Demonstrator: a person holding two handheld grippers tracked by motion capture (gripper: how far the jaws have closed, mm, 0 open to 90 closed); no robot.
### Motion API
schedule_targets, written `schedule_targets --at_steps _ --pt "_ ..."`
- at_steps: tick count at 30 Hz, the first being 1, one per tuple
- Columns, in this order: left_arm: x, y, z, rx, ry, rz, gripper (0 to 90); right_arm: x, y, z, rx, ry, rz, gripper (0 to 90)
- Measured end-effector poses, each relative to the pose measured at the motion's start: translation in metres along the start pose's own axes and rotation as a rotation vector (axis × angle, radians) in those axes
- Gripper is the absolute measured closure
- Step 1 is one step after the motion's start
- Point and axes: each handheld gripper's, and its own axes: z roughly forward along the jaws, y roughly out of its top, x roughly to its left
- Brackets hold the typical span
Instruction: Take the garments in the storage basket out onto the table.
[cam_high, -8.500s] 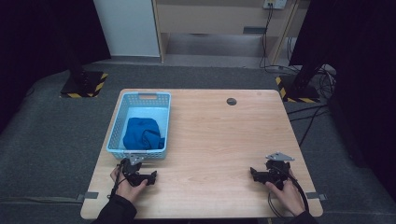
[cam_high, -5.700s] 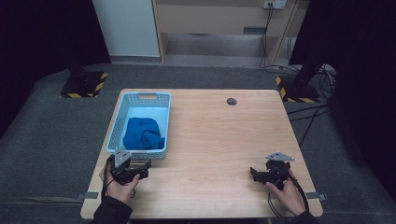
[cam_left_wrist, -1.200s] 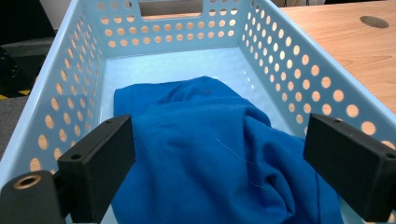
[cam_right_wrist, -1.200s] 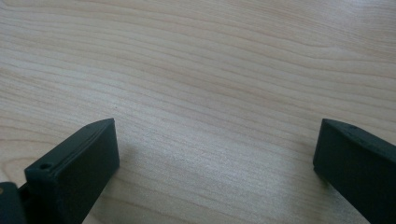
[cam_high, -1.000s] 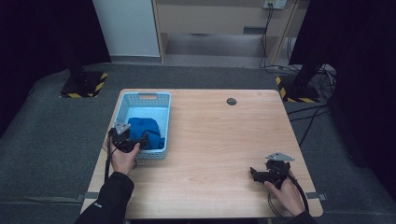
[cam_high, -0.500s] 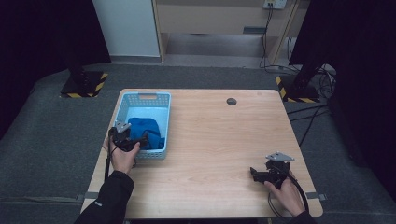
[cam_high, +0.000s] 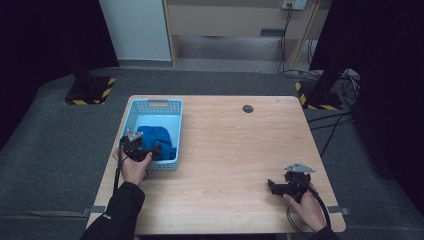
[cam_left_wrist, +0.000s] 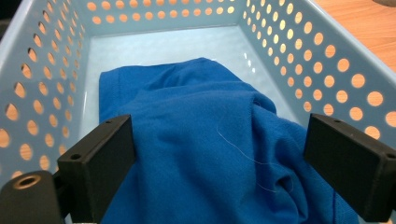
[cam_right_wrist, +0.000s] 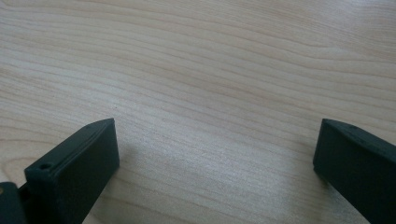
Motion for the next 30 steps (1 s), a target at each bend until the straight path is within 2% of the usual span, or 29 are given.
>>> schedule_targets --at_steps 8,18,22,30 --pt "0.0 0.003 0.004 0.037 -0.031 -0.016 8.0 0.0 0.0 0.0 0.0 0.0 0.001 0.4" --pt "0.0 0.004 0.01 0.061 -0.037 -0.029 8.6 0.0 0.0 0.0 0.0 0.0 0.0 0.4" --pt "0.001 0.006 0.011 0.076 -0.049 -0.05 10.7 0.0 0.0 0.0 0.0 0.0 0.0 0.4" --pt "-0.001 0.008 0.015 0.107 -0.033 -0.032 11.3 0.0 0.0 0.0 0.0 0.0 0.0 0.4"
